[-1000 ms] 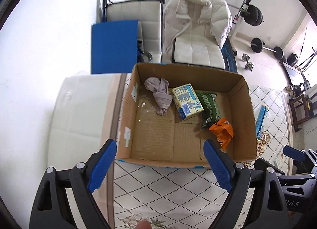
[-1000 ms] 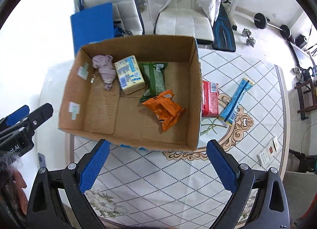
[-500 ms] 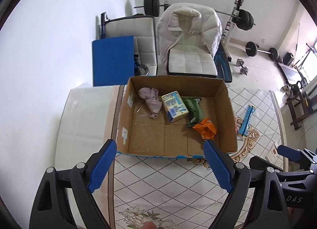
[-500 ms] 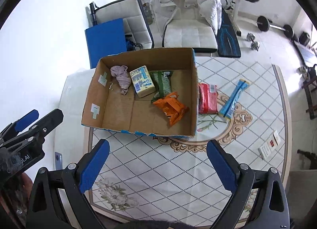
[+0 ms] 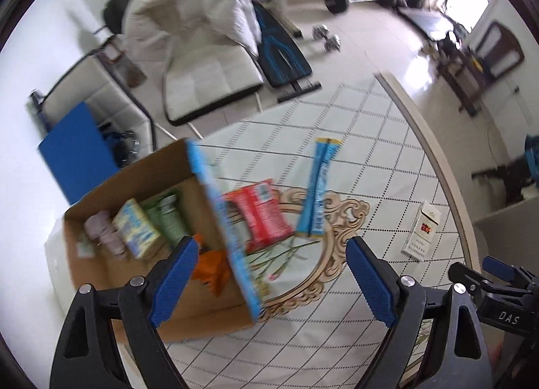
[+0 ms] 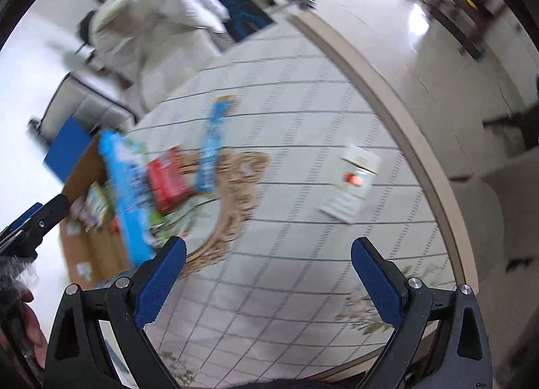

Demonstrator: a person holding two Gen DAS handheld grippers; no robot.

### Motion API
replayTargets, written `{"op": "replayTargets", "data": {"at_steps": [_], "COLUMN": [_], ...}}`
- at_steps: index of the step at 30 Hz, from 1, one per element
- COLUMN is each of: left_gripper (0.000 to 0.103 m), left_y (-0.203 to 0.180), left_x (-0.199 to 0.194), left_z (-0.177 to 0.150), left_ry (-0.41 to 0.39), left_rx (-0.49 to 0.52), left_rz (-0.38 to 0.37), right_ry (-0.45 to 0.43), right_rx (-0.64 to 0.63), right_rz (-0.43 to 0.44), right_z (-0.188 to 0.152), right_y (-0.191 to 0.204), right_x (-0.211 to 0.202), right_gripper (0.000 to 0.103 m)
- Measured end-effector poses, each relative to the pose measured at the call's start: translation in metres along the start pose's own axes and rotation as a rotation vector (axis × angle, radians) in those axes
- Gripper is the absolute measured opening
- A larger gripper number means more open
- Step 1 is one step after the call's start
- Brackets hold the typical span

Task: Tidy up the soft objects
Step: 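Grasp the blue stick snack pack with the left tool while the right tool grasps the white cigarette box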

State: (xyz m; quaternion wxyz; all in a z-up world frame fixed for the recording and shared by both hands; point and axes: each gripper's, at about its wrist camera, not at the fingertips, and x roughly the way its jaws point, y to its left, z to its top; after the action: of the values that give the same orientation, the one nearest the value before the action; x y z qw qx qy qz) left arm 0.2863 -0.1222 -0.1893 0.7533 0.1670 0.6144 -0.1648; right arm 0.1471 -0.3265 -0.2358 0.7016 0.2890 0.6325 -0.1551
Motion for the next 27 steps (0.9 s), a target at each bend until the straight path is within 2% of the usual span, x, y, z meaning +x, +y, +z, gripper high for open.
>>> {"op": "replayTargets", "data": {"at_steps": [2, 6, 9, 13, 15, 18, 19, 22, 24, 27], "left_gripper": [0.080, 0.057, 0.054, 0.053, 0.050, 0.026, 0.022, 0.017, 0.012, 0.012], "left_y": [-0.022, -0.059, -0.075, -0.081, -0.082, -0.079, -0.078, -0.075, -0.075, -0.071], "left_x": [0.033, 0.111, 0.157, 0.195, 0.204, 0.211, 0.210, 0.206, 0.200, 0.186], "left_z": [0.018, 0.044, 0.053, 0.054, 0.053, 0.049, 0.049, 0.048, 0.045, 0.036], "left_ry": [0.063, 0.203, 0.275, 0.343, 0.352, 0.359, 0.346, 0.328, 0.308, 0.275], "left_rx": [0.037, 0.100, 0.139, 0.158, 0.146, 0.115, 0.104, 0.092, 0.089, 0.057], "left_rz": [0.018, 0.023, 0.064, 0.078, 0.065, 0.035, 0.022, 0.009, -0.007, -0.036], "right_ry": [0.036, 0.135, 0.199, 0.252, 0.260, 0.251, 0.245, 0.197, 0.197, 0.204], "right_rx": [0.075, 0.177, 0.224, 0.248, 0.255, 0.241, 0.226, 0.158, 0.115, 0.099], "right_rz": [-0.011, -0.033, -0.039, -0.037, -0.040, -0.080, -0.101, -0.150, -0.156, -0.140], "right_z": [0.018, 0.042, 0.050, 0.054, 0.053, 0.049, 0.048, 0.045, 0.041, 0.034], "right_y": [-0.032, -0.075, -0.089, -0.094, -0.093, -0.086, -0.082, -0.070, -0.063, -0.060], "right_x": [0.025, 0.086, 0.126, 0.157, 0.166, 0.169, 0.169, 0.164, 0.165, 0.164], "right_gripper": [0.100, 0.100, 0.100, 0.099, 0.098, 0.089, 0.083, 0.061, 0.060, 0.059]}}
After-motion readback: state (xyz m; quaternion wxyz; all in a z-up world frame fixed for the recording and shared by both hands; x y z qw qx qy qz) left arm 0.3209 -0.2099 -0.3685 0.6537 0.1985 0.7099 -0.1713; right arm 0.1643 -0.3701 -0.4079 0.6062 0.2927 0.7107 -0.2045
